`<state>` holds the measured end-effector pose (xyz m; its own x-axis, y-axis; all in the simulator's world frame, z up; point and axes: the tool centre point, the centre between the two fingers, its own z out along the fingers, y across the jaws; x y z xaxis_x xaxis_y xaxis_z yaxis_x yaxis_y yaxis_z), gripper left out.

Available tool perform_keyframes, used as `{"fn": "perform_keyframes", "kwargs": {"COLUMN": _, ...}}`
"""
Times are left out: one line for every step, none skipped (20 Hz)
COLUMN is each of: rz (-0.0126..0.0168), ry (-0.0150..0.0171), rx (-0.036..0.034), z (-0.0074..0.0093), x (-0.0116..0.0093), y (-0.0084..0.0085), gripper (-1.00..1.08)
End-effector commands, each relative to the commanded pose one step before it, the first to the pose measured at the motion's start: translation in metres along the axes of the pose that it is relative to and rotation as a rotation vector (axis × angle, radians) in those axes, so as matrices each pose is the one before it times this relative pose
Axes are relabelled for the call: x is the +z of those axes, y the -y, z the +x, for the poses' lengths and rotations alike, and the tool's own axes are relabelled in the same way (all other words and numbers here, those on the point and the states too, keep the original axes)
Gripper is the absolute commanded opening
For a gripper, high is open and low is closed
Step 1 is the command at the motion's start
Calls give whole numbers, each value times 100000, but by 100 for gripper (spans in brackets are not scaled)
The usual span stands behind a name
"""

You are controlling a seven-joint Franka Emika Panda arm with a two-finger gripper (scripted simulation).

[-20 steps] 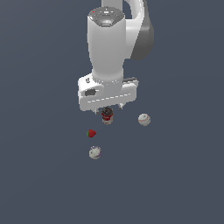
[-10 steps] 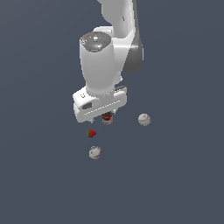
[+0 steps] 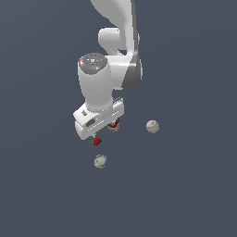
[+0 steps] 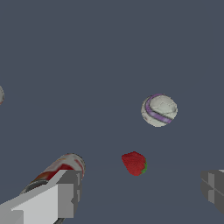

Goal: Pick up a designated object from a clutter of objects.

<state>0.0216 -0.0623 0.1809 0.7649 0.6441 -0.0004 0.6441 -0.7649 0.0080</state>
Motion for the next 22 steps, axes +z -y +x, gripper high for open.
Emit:
{"fn": "perform_keyframes", "kwargs": {"rz": 50, "ry": -8, "rx": -5487, "z": -465, "x": 1052, "y": -394, "gripper": 100}}
{"fn": "perform_keyframes", "kwargs": {"rz": 28, "ry": 3, "rx": -2134, "z": -199, "x": 415, "y": -137, "gripper": 100}}
{"fn": "perform_keyframes", "kwargs": {"rz": 28, "ry": 2, "rx": -2134, "z": -204, "x": 414, "y": -129, "gripper": 100}}
{"fn": "perform_keyframes", "kwargs": {"rz": 29, "ry": 1, "rx": -2134, "z": -209, "x": 414, "y": -121, "gripper": 100}}
{"fn": "perform_keyframes", "kwargs": {"rz": 29, "ry": 0, "rx": -2135, "z": -214, "x": 413, "y": -112, "gripper": 100}}
{"fn": "perform_keyframes", "kwargs": {"rz": 29, "ry": -1, "rx": -2134, "z": -219, "x": 412, "y": -104, "gripper": 100}}
{"fn": "perform_keyframes", "kwargs": {"rz": 29, "ry": -3, "rx": -2135, "z": -222, "x": 412, "y": -95, "gripper": 100}}
{"fn": "perform_keyframes", "kwargs": {"rz": 29, "ry": -4, "rx": -2135, "z": -226, "x": 411, "y": -86, "gripper": 100}}
{"fn": "perform_keyframes", "kwargs": {"rz": 30, "ry": -5, "rx": -2134, "z": -230, "x": 410, "y": -78, "gripper": 100}}
{"fn": "perform_keyframes", "kwargs": {"rz": 30, "ry": -6, "rx": -2135, "z": -233, "x": 409, "y": -68, "gripper": 100}}
{"fn": "perform_keyframes", "kwargs": {"rz": 30, "ry": -7, "rx": -2135, "z": -236, "x": 408, "y": -59, "gripper": 100}}
{"fn": "perform_keyframes", "kwargs": {"rz": 30, "ry": -9, "rx": -2135, "z": -239, "x": 408, "y": -50, "gripper": 100}}
{"fn": "perform_keyframes", "kwargs": {"rz": 29, "ry": -10, "rx": -2135, "z": -241, "x": 407, "y": -41, "gripper": 100}}
{"fn": "perform_keyframes", "kwargs": {"rz": 29, "ry": -11, "rx": -2135, "z": -243, "x": 406, "y": -31, "gripper": 100}}
{"fn": "perform_keyframes", "kwargs": {"rz": 29, "ry": -13, "rx": -2135, "z": -244, "x": 405, "y": -22, "gripper": 100}}
{"fn": "perform_keyframes", "kwargs": {"rz": 28, "ry": -14, "rx": -2104, "z": -242, "x": 398, "y": -12, "gripper": 100}}
{"fn": "perform_keyframes", "kwargs": {"rz": 27, "ry": -14, "rx": -2006, "z": -231, "x": 378, "y": -3, "gripper": 100}}
{"fn": "perform_keyframes", "kwargs": {"rz": 25, "ry": -14, "rx": -1898, "z": -219, "x": 357, "y": 6, "gripper": 100}}
{"fn": "perform_keyframes", "kwargs": {"rz": 23, "ry": -14, "rx": -1789, "z": -207, "x": 336, "y": 12, "gripper": 100}}
{"fn": "perform_keyframes", "kwargs": {"rz": 22, "ry": -14, "rx": -1681, "z": -194, "x": 315, "y": 18, "gripper": 100}}
{"fn": "perform_keyframes", "kwargs": {"rz": 20, "ry": -14, "rx": -1573, "z": -181, "x": 294, "y": 22, "gripper": 100}}
{"fn": "perform_keyframes", "kwargs": {"rz": 18, "ry": -14, "rx": -1463, "z": -169, "x": 273, "y": 25, "gripper": 100}}
